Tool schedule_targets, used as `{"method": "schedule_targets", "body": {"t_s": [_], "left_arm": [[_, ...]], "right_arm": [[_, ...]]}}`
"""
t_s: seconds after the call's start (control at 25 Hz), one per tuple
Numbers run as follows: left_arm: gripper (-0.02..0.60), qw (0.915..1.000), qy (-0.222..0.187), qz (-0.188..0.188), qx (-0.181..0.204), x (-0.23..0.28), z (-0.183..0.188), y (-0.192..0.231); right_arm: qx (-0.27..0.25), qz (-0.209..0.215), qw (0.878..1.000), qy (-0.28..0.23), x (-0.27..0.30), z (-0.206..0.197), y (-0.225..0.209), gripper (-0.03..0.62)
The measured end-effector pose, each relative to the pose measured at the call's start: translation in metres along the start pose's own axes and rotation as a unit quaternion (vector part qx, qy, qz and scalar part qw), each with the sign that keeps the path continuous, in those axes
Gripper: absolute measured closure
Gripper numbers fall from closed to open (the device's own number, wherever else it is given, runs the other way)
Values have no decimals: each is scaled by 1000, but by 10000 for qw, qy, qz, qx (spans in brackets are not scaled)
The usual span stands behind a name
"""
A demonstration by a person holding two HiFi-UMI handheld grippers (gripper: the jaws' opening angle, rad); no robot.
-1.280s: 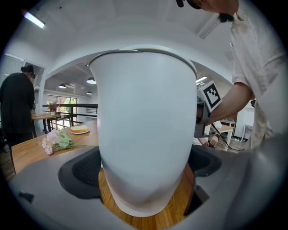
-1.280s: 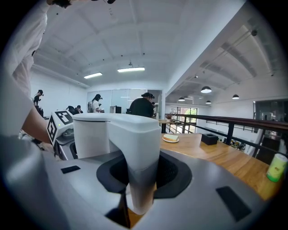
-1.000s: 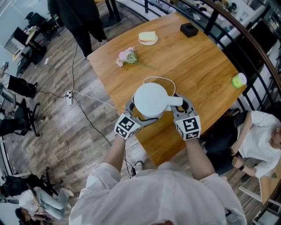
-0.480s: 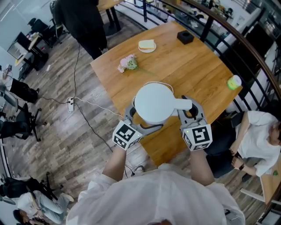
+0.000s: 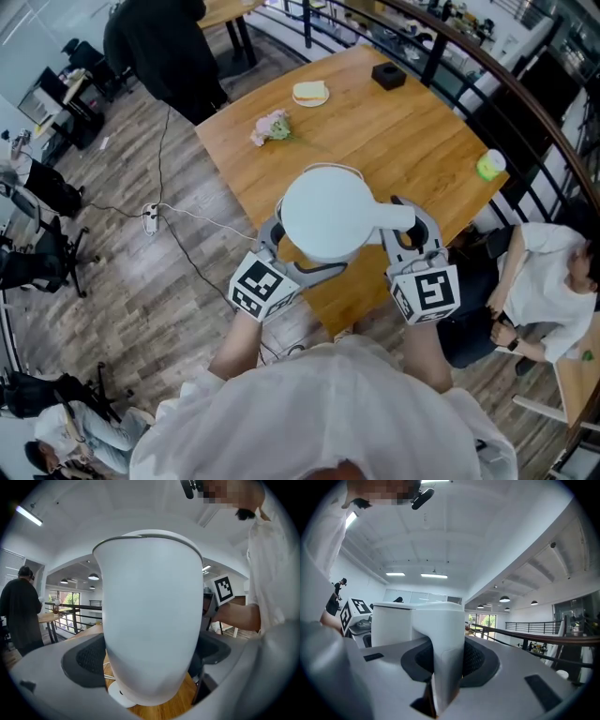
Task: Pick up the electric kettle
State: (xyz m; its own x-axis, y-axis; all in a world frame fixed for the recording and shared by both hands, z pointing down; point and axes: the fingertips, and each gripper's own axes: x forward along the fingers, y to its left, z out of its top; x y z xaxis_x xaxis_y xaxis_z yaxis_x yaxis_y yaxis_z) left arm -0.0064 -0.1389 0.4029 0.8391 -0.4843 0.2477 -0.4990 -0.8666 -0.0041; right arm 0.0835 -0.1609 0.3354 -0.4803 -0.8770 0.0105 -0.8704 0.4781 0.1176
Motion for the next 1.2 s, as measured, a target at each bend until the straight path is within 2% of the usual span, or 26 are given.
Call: {"method": "schedule_targets", "body": {"t_s": [0.4, 1.2], "left_arm": [[0, 9999, -25, 13, 140, -12, 9, -11], [0, 9999, -9, 55, 132, -12, 8, -17]], "right_arm": [[137, -70, 9998, -116, -14, 8, 6, 503], [177, -57, 9997, -159, -19, 6, 5, 505]]}}
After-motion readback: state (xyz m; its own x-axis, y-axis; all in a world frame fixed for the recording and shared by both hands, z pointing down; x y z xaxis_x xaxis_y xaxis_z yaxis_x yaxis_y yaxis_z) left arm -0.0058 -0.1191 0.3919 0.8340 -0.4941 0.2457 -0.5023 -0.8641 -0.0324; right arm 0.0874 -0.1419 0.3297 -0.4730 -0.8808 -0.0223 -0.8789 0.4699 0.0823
